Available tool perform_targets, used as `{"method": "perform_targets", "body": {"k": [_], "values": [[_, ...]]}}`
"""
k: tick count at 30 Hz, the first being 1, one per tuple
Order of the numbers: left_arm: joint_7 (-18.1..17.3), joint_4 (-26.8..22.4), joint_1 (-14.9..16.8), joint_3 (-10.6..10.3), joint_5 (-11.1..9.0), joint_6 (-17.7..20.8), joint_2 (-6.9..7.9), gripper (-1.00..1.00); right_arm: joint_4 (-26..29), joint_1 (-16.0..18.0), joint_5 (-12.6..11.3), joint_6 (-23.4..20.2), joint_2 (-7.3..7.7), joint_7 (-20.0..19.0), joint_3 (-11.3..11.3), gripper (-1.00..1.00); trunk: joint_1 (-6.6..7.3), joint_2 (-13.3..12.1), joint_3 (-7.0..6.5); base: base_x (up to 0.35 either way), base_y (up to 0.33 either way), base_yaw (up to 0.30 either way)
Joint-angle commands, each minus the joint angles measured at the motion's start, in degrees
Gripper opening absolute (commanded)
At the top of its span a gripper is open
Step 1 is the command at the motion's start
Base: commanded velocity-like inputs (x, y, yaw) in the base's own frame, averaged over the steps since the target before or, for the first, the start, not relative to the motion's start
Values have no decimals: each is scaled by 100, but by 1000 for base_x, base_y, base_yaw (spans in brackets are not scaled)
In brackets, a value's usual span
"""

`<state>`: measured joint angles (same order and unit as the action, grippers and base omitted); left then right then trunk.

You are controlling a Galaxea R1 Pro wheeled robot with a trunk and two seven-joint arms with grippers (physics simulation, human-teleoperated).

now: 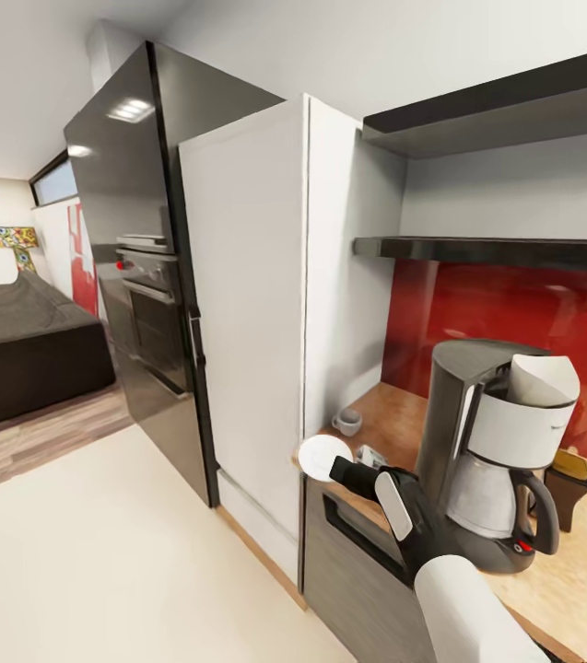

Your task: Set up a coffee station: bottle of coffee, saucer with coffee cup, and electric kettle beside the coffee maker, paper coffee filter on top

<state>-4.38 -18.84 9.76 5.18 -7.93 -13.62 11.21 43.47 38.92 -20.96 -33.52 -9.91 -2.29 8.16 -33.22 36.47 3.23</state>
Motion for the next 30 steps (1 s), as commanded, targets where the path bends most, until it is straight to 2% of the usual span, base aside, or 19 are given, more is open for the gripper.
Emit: {"method": "perform_targets", "body": {"k": [1,6,12,17,26,30], "values": [[-46,3,5,18,-59,-9,-2,100,4,8,4,-32,-9,-26,34,-100,-3,9,11,195,45,-268],[-46,3,3,17,-36,-9,-1,100,4,3,-3,-32,-9,-32,36,-100,-3,9,11,270,82,-168],[-46,3,1,25,-37,-9,3,100,4,6,-4,-35,-9,-34,36,-100,-3,9,11,63,21,-15],[-43,3,-8,18,-30,-19,-19,100,-137,9,-142,-38,-9,-78,34,-100,-4,9,11,0,0,0],[-39,37,16,9,-15,-26,-22,100,-6,8,-344,-43,-9,-61,36,-100,-4,9,11,0,0,0],[-45,23,17,9,-16,-26,-22,100,-7,7,-457,-49,-9,-52,36,-100,-4,9,11,0,167,0]]}}
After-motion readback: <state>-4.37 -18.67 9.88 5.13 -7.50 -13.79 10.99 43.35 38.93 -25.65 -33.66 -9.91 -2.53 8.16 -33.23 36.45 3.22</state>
